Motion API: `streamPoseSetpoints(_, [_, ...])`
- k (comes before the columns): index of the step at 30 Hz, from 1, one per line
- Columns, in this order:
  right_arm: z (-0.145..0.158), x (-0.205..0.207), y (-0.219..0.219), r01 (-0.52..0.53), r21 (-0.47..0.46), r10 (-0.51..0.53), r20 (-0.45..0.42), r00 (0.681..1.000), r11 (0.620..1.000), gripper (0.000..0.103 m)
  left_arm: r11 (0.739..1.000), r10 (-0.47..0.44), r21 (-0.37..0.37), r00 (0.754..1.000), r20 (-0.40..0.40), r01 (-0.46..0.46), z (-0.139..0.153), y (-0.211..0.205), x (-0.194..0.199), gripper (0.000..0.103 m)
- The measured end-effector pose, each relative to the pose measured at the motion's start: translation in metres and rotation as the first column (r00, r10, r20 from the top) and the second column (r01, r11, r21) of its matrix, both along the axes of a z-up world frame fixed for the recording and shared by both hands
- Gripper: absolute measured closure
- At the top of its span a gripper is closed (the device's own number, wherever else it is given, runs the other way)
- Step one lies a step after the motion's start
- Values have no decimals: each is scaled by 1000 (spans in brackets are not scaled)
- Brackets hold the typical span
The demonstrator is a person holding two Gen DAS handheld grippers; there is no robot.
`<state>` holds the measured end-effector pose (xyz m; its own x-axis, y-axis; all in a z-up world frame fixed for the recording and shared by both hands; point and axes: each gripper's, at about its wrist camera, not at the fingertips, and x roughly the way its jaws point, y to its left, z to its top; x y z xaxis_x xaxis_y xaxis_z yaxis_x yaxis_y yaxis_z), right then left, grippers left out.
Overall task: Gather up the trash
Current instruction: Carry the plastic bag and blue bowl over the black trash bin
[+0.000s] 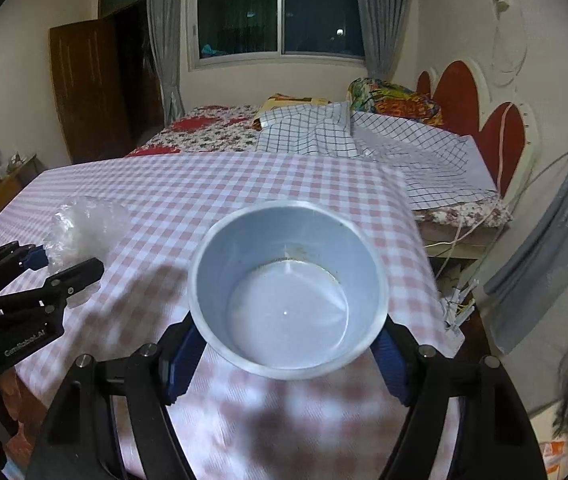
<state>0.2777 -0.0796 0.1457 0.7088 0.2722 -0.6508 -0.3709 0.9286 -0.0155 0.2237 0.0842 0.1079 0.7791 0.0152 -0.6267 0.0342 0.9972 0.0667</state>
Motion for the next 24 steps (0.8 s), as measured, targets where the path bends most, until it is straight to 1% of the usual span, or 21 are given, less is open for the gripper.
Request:
streamPoseSetpoints(6, [9, -35, -42, 48, 13, -48, 30, 998, 999, 26, 998, -61, 0, 998, 17, 61, 4, -33, -17, 55])
streamPoseSetpoints(13, [10, -66, -93, 113, 13, -113, 41, 993, 994, 26, 990, -142, -5, 990, 16, 142, -2, -76, -33, 55])
streamPoseSetpoints(24, [-2, -104, -184, 250, 28, -251, 28, 968, 968, 26, 959, -282, -30, 959, 9, 282, -11, -162, -52, 55])
